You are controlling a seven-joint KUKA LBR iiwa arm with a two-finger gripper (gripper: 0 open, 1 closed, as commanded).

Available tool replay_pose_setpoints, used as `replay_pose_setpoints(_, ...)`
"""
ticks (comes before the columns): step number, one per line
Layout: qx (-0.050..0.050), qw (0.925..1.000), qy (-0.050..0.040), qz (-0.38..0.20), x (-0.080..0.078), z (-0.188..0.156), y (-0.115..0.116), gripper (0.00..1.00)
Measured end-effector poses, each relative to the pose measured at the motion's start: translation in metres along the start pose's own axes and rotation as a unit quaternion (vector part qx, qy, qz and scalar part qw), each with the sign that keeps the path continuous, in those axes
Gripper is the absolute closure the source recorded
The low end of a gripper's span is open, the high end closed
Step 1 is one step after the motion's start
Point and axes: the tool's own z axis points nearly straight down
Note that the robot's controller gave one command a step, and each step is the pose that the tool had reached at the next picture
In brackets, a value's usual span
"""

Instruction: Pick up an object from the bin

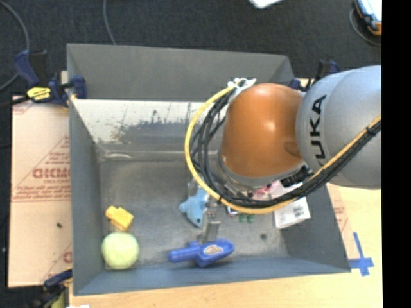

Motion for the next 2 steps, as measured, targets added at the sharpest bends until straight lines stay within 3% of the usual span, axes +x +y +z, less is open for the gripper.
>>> replay_pose_setpoints(1,-0.001,1.0,-0.0041,0.002,-0.002,-0.004,0.0,0.0)
replay_pose_setpoints(2,0.0,0.9968,-0.0055,-0.08,-0.033,0.021,-0.012,0.0)
